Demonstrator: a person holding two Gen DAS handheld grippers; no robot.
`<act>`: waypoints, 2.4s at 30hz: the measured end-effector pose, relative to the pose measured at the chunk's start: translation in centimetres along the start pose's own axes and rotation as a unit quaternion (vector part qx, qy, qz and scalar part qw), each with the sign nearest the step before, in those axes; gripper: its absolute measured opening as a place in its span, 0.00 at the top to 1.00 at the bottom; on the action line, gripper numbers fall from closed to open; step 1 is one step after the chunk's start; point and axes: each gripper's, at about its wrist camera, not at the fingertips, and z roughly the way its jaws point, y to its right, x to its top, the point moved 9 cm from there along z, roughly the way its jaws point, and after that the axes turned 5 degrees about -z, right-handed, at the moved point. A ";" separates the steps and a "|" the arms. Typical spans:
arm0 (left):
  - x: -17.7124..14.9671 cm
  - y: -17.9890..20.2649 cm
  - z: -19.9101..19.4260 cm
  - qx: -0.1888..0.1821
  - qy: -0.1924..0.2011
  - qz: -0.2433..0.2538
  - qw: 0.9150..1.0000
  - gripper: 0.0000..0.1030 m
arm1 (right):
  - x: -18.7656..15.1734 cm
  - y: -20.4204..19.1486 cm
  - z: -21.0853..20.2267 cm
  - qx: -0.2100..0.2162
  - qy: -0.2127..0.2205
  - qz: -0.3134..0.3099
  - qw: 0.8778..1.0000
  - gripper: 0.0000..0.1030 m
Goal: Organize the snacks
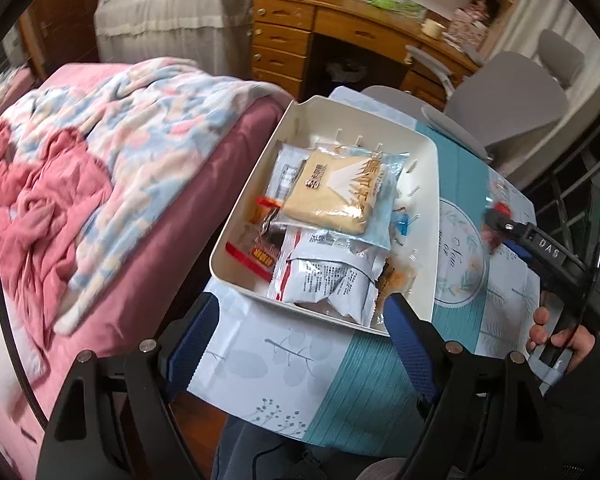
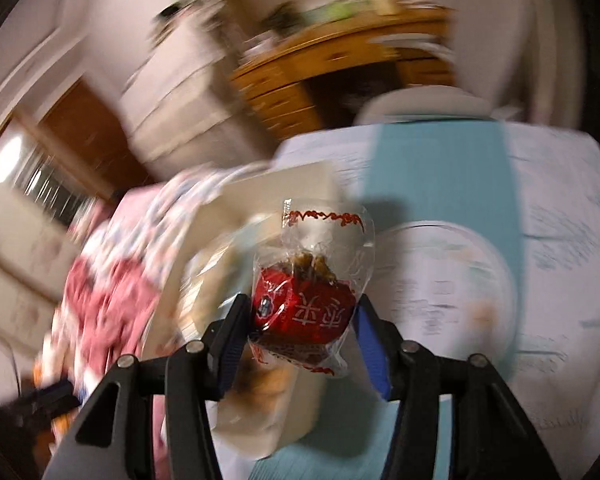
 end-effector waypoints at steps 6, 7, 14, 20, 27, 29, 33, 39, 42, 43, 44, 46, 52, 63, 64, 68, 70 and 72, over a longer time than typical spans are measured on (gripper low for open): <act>1.9 -0.7 -1.1 -0.031 0.006 0.045 0.998 0.19 | -2.7 -5.1 1.0 -0.040 -0.023 -0.041 0.998 0.18; 2.0 -0.8 -1.2 -0.035 0.007 0.051 0.998 0.19 | -3.0 -5.3 0.8 -0.039 -0.022 -0.034 0.998 0.18; 2.5 0.0 -1.5 -0.076 0.003 0.128 0.989 0.19 | -8.7 -4.4 -2.5 -0.096 -0.008 0.057 0.994 0.11; 0.8 2.3 -1.7 -0.124 0.001 0.185 0.975 0.19 | -14.9 -2.4 -7.7 -0.192 -0.020 0.143 0.971 0.03; -2.9 5.1 -1.8 -0.148 -0.024 0.222 0.963 0.19 | -18.0 -2.7 -14.4 -0.210 -0.002 0.219 0.953 0.03; -4.0 5.9 -2.2 -0.148 -0.023 0.228 0.962 0.19 | -17.9 -3.2 -15.6 -0.206 0.000 0.212 0.955 0.03; -5.9 6.9 -3.5 -0.133 -0.028 0.225 0.965 0.19 | -17.2 -4.5 -17.6 -0.186 -0.005 0.191 0.964 0.03; -7.5 8.0 -8.2 -0.133 -0.016 0.208 0.969 0.08 | -17.0 -5.6 -20.3 -0.179 -0.008 0.146 0.973 0.03; -8.3 8.5 -9.9 -0.126 0.001 0.196 0.972 0.01 | -17.3 -6.1 -21.6 -0.179 0.000 0.125 0.976 0.03; -8.7 8.7 -10.3 -0.122 0.002 0.193 0.974 0.01 | -17.3 -6.1 -22.0 -0.180 0.004 0.120 0.976 0.03; -9.1 8.9 -10.6 -0.114 0.006 0.189 0.975 0.01 | -17.4 -5.9 -22.4 -0.184 0.008 0.115 0.976 0.03; -9.8 9.3 -11.0 -0.100 0.013 0.183 0.978 0.01 | -17.5 -5.3 -23.3 -0.197 0.017 0.108 0.974 0.00; -10.8 10.2 -12.4 -0.064 0.046 0.175 0.981 0.01 | -17.6 -4.3 -24.8 -0.202 0.030 0.091 0.975 0.00; -10.8 12.1 -14.0 -0.053 0.084 0.171 0.980 0.01 | -18.5 -3.1 -25.0 -0.182 0.027 0.086 0.979 0.00; -11.0 12.2 -14.0 -0.052 0.083 0.172 0.980 0.01 | -18.4 -3.2 -25.0 -0.182 0.027 0.087 0.979 0.00; -11.7 12.3 -13.7 -0.048 0.075 0.177 0.980 0.01 | -19.0 -3.4 -24.5 -0.176 0.017 0.090 0.980 0.00; -11.9 12.2 -13.5 -0.046 0.069 0.178 0.980 0.01 | -19.3 -3.4 -24.3 -0.173 0.012 0.092 0.981 0.00; -12.2 12.1 -13.5 -0.044 0.065 0.180 0.980 0.01 | -19.6 -3.4 -24.1 -0.172 0.007 0.096 0.980 0.00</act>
